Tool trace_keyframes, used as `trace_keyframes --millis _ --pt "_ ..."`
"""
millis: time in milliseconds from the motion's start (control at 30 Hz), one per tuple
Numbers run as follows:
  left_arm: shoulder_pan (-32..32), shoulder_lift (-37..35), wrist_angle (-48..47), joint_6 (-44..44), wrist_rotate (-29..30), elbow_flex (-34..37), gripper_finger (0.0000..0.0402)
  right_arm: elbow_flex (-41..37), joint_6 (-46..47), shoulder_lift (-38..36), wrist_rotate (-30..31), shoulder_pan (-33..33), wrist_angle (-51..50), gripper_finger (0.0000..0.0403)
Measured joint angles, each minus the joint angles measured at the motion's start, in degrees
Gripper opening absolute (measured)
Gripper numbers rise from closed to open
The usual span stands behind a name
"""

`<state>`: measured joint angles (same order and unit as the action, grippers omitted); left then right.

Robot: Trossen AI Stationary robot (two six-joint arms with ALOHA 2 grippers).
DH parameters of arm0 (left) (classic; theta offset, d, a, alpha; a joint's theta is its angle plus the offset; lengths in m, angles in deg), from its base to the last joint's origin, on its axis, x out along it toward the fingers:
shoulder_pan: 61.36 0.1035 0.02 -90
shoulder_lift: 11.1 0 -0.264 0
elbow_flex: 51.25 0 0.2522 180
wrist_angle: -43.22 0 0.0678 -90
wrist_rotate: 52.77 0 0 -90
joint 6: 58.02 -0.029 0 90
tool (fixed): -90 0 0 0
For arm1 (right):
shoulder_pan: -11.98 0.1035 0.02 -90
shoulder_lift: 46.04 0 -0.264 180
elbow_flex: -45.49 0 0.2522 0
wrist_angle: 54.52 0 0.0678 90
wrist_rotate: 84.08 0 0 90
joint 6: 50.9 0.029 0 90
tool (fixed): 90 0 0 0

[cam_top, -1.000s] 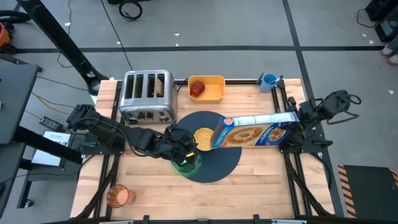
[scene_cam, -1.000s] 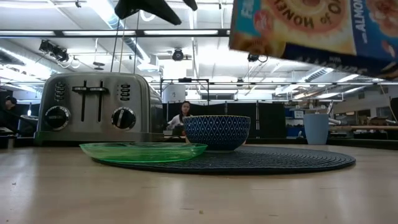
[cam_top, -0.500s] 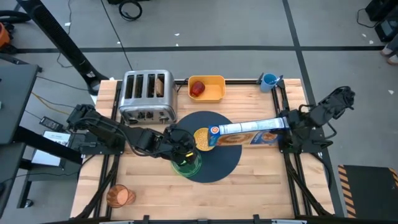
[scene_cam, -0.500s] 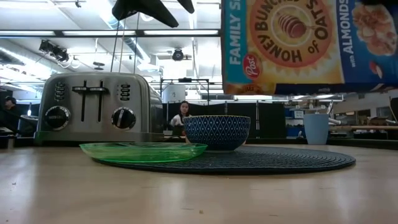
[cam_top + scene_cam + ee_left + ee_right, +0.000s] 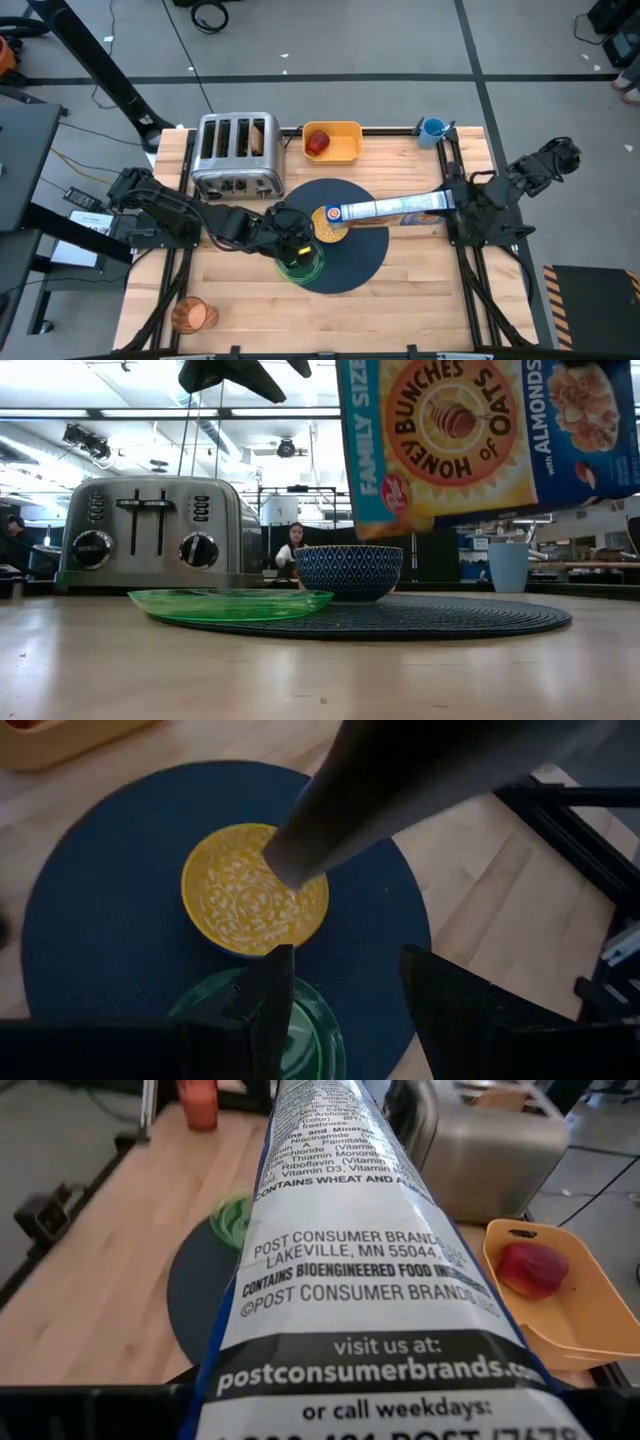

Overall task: Arrange a breakfast setting
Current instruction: Pour the cereal from the blue cereal box into the yellow bowl

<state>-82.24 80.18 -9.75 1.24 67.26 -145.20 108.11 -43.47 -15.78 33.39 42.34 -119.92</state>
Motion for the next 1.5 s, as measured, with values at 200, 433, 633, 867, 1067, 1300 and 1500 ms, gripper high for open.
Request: trace_keyframes --millis 200,433,633,867,1067,1300,1500 --pt "0.03 -0.28 0.02 0.12 -2.47 0.00 0.0189 2.99 -3.44 4.27 -3.04 -3.54 -0.34 0.0186" --pt "0.03 -1.29 -0.24 0.09 -5.61 -0.04 0.0189 4.29 -4.25 6.34 -6.46 -7.00 -0.69 0.0186" --pt "-0.03 -3.36 -3.66 -0.34 -6.44 0.02 0.0189 4.61 -5.06 6.33 -8.40 -8.37 -0.79 0.0186" --pt "1.21 -4.98 -4.53 -1.66 -6.59 -0.04 0.0189 7.57 -8.48 9.41 -10.32 -10.40 -1.82 0.0186" --pt "1.83 -5.73 -6.74 -2.07 -7.03 -0.01 0.0189 11.22 -11.65 12.82 -11.91 -12.14 -2.88 0.0186" --pt "1.76 -7.27 -8.11 -2.92 -7.95 0.00 0.0189 13.38 -13.69 16.57 -14.61 -15.03 -4.13 0.0186" --pt "1.65 -9.59 -11.44 -2.95 -8.49 0.00 0.0189 13.94 -13.57 17.60 -15.36 -16.07 -3.57 0.0185"
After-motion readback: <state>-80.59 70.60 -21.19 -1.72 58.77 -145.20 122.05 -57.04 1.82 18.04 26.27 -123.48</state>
